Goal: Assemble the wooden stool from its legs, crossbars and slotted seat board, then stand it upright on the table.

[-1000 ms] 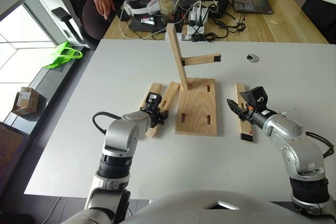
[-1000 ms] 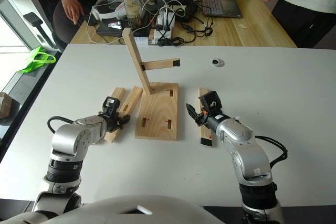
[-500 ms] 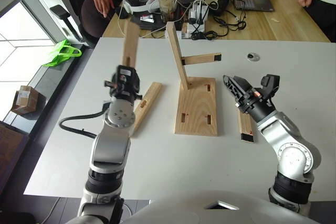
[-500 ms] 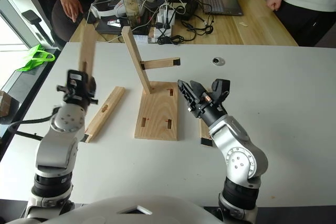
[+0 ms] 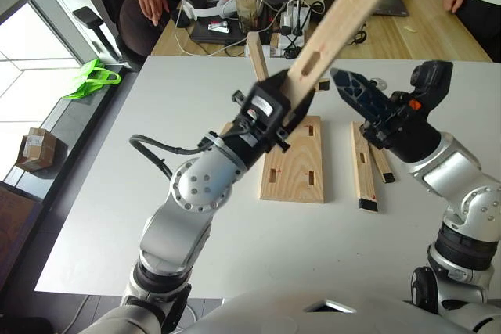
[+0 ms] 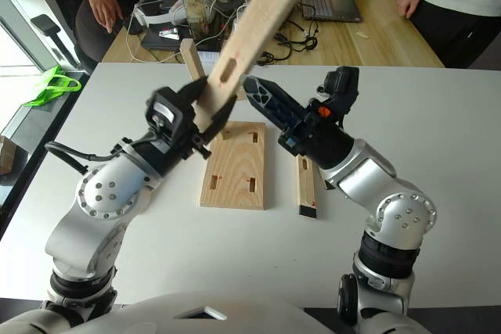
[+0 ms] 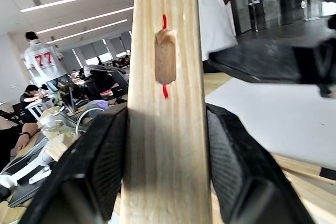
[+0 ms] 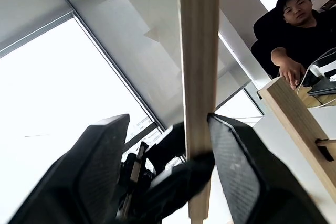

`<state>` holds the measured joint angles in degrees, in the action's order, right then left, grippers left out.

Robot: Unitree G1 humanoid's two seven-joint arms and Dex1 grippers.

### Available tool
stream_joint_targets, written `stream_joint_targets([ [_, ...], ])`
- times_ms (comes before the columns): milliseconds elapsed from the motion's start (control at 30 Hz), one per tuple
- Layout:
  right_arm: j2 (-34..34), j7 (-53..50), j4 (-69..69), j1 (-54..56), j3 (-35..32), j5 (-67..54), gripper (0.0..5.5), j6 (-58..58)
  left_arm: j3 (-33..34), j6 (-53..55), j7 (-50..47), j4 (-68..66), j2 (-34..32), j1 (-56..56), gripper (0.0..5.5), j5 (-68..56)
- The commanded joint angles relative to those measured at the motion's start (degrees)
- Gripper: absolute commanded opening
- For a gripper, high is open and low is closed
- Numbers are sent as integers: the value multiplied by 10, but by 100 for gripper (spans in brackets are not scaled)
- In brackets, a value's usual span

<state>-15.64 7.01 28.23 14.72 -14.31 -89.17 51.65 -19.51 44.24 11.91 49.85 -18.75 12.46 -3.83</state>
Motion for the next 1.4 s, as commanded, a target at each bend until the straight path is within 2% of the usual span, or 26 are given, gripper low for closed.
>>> stream_joint_targets([
  [33,-30,-37,-36,44,-15,-16,278,-29,-43,-11,17,6,-31,-15,205,27],
  [167,-53,-56,-60,63,-18,-33,278,-40,-61,-30,19,-1,-40,-17,205,51],
  [367,-70,-52,-69,41,-6,-97,176,-29,-56,-60,14,-14,-35,-19,205,83],
  [467,-71,-52,-69,33,4,-133,123,-31,-78,-86,22,-18,-51,-21,205,115],
  [600,-77,-49,-63,28,15,-127,111,-40,-97,-115,37,-25,-64,-31,205,140],
  [633,-77,-46,-62,26,16,-120,111,-43,-92,-119,34,-27,-63,-35,243,144],
  [700,-79,-37,-64,23,15,-107,105,-50,-77,-126,23,-32,-60,-43,273,156],
  [833,-62,-59,-95,28,-3,-72,102,-94,-53,-74,47,-48,-47,-63,289,127],
  [1000,-39,-166,-191,40,-37,12,100,-166,-35,16,81,-85,-70,-111,289,105],
  [1133,-25,-217,-223,38,-35,77,100,-175,-79,106,103,-125,-123,-127,289,129],
  [1300,14,-229,-259,30,-33,147,100,-190,-53,200,127,-121,-80,-132,289,63],
  [1400,37,-207,-326,59,-31,218,100,-228,-42,233,132,-121,-71,-121,289,37],
])
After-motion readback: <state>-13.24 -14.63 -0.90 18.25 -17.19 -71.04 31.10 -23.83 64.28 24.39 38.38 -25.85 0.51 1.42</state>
